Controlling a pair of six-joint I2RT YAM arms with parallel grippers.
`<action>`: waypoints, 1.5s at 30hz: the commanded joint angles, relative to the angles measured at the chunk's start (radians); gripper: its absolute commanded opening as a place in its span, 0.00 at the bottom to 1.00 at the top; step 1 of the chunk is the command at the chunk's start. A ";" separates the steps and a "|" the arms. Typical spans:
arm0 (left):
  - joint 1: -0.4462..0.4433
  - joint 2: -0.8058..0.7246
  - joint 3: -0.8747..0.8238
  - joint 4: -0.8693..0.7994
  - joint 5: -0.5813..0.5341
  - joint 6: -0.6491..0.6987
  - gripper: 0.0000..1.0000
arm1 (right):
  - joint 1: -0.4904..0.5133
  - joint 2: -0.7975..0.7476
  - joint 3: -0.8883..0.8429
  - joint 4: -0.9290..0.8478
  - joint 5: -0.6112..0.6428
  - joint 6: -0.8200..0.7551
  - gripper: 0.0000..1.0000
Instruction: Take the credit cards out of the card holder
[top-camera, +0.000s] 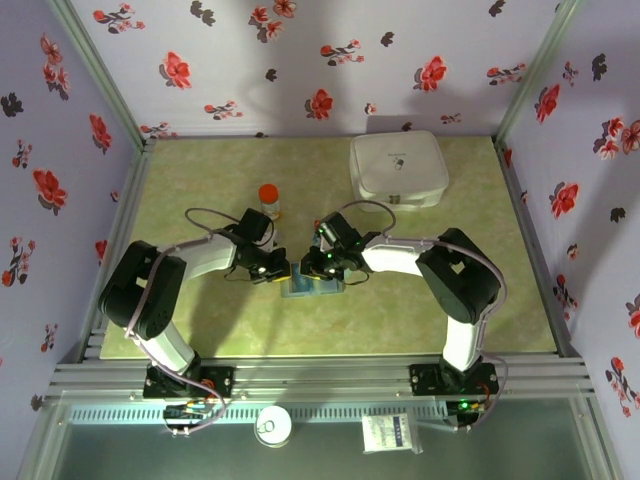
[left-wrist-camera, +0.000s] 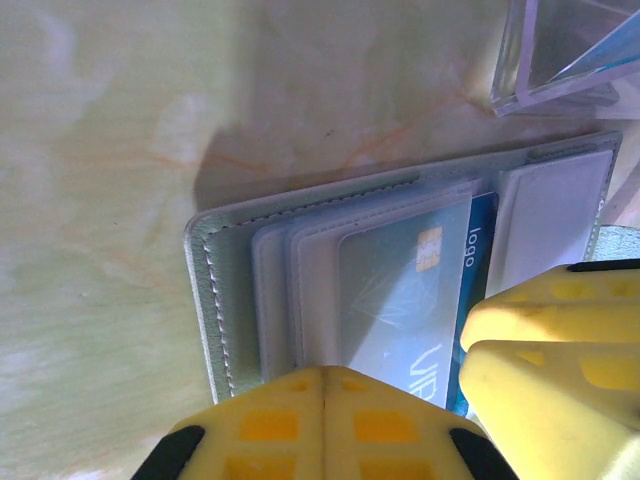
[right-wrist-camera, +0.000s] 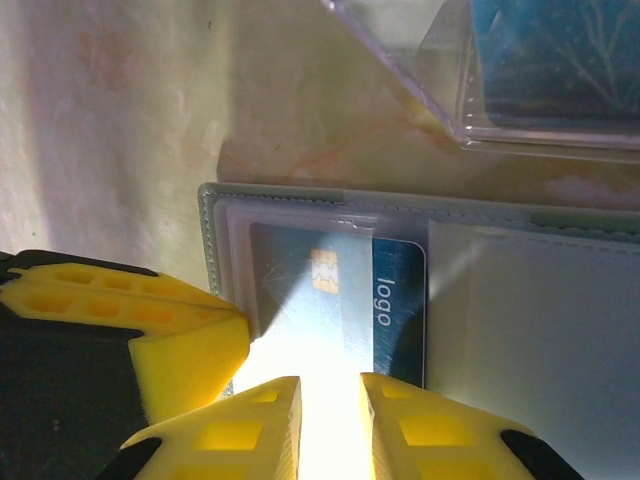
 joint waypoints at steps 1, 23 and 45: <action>-0.004 0.018 -0.003 -0.026 -0.018 0.009 0.00 | 0.006 0.013 -0.006 -0.024 0.003 0.004 0.23; -0.012 -0.055 0.031 -0.066 -0.014 -0.001 0.00 | 0.004 -0.077 -0.019 -0.071 0.090 -0.052 0.23; -0.057 0.046 0.037 -0.047 -0.040 -0.005 0.00 | -0.014 -0.038 -0.029 -0.066 0.059 -0.026 0.24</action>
